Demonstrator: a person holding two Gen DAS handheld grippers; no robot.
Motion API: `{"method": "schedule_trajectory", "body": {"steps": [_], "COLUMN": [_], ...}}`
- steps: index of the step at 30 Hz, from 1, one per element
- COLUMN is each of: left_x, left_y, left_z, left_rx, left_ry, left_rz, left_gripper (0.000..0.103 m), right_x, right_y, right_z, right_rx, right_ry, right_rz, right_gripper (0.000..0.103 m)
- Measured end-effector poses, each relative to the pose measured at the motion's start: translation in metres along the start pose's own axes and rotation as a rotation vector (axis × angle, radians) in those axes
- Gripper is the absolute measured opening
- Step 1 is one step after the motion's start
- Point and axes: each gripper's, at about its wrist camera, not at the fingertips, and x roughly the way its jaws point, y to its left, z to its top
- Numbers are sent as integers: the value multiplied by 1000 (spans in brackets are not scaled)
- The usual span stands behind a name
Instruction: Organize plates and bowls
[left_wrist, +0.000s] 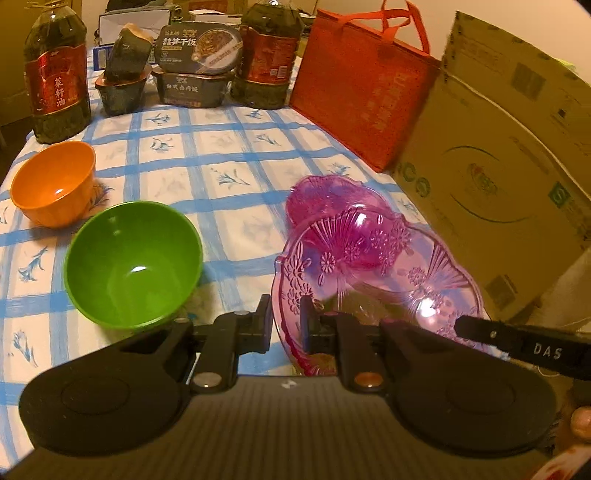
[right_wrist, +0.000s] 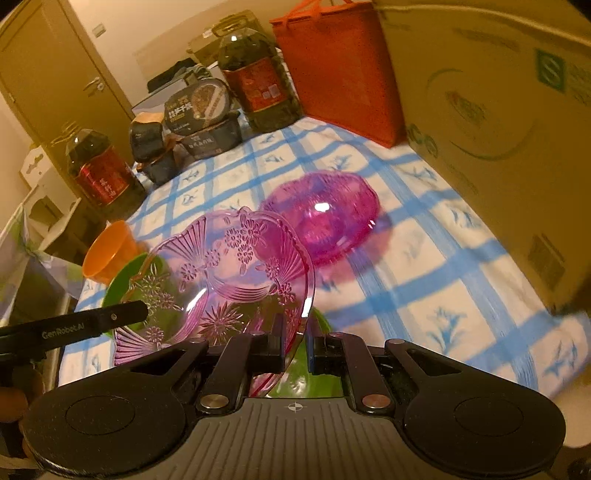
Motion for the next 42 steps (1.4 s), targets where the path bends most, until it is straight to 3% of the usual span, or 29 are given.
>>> {"method": "schedule_trajectory", "body": {"steps": [14,22,34,42], "left_x": [-1,16,87,148], "left_y": [-16,-20,-29,-26], "left_z": [-8,17,78,97], "left_rx": [25,41,58,57], "left_ry": [1,3,10,60], "left_rz": [-25,-37,-35,-11], "left_gripper": [13,13,13,13], "right_x": [-15,-9,45,101], "right_y": [-12,-18,-36,-58], "right_z": [-10,14,84,112], "right_rx": [22,41,-10,-8], "right_ry": [-14,-30,-43,-21], "right_rz": [-20,-13,-54,-69], "right_gripper": [10,10,10,10]}}
